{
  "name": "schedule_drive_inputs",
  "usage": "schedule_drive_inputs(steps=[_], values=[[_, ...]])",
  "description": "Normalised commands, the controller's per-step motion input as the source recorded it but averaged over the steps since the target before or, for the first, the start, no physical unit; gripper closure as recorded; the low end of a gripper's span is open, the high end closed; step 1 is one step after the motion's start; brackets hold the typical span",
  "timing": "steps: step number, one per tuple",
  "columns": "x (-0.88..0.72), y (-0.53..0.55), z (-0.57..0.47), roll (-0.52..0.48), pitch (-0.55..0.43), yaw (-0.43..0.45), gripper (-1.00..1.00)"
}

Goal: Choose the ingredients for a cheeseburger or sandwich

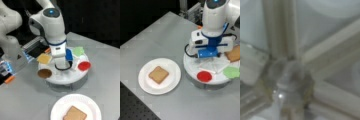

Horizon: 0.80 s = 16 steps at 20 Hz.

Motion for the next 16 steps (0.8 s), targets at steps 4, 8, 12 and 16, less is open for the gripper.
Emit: schedule_drive_inputs(steps=[4,8,12,16], values=[[0.21,-0.24,0.03,0.133,0.194,0.2,-1.0],[0.19,-0.22,0.02,0.164,0.186,0.177,-1.0],[0.19,-0.2,0.02,0.155,0.164,0.172,-1.0],[0.16,-0.18,0.05,0.163,0.153,0.127,-1.0]])
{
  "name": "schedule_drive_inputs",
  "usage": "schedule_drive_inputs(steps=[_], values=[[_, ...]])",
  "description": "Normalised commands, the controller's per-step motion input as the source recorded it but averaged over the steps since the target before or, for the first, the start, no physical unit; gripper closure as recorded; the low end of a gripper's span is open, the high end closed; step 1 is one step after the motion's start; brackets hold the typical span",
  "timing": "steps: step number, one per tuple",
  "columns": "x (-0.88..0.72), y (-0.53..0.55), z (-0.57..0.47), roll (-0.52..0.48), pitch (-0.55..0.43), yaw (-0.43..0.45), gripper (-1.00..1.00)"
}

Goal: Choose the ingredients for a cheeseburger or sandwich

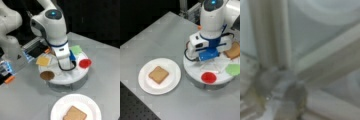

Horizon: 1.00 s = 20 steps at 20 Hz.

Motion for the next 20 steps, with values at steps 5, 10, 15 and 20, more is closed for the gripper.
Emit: schedule_drive_inputs(steps=[5,10,15,20], values=[[0.16,-0.17,0.09,0.174,0.157,0.105,-1.0],[0.16,-0.15,0.1,0.186,0.157,0.062,-1.0],[0.13,-0.11,0.13,0.176,0.201,-0.06,-1.0],[0.19,-0.07,0.17,0.142,0.203,-0.093,-1.0]])
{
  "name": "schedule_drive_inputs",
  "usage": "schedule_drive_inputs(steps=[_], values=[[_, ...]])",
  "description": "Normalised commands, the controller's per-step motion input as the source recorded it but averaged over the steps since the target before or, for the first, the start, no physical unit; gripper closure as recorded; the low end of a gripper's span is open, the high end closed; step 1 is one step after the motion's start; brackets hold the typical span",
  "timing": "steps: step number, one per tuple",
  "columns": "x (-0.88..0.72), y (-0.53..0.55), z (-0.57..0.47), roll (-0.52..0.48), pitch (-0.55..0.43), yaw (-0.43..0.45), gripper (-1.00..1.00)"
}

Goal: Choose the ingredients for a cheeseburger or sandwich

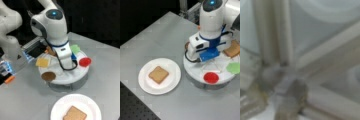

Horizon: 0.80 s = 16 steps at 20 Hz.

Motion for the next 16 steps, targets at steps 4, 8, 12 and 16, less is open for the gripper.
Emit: schedule_drive_inputs(steps=[4,8,12,16], values=[[0.19,0.0,0.19,0.12,0.195,-0.109,-1.0],[0.15,0.03,0.18,0.101,0.187,-0.108,-1.0],[0.11,0.05,0.18,0.081,0.183,-0.122,-1.0],[0.08,0.07,0.24,0.038,0.183,-0.163,-1.0]])
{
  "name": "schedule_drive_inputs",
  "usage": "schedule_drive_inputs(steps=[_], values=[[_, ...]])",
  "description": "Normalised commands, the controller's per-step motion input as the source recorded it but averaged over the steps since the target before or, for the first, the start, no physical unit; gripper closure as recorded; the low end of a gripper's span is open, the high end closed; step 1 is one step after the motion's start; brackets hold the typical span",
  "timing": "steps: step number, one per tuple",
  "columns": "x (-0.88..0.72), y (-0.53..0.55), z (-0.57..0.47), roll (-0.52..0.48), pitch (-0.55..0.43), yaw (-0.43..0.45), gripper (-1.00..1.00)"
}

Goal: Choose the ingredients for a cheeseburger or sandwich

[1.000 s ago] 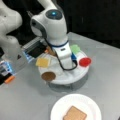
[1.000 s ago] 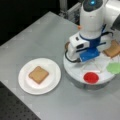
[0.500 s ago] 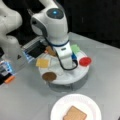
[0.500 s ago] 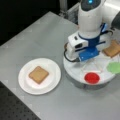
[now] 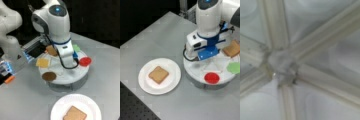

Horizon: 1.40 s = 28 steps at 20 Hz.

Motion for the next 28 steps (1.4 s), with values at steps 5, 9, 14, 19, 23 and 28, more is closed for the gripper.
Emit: schedule_drive_inputs(steps=[5,9,14,19,23,28], values=[[0.06,0.09,0.3,-0.023,0.177,-0.154,-1.0],[0.04,0.08,0.28,-0.051,0.177,-0.16,-1.0],[0.06,-0.05,0.22,-0.014,0.184,-0.2,-1.0],[0.04,-0.16,0.12,0.156,0.146,-0.47,-1.0],[0.0,-0.14,0.07,0.27,0.052,-0.588,-1.0],[0.01,-0.19,0.12,0.23,0.12,-0.443,-1.0]])
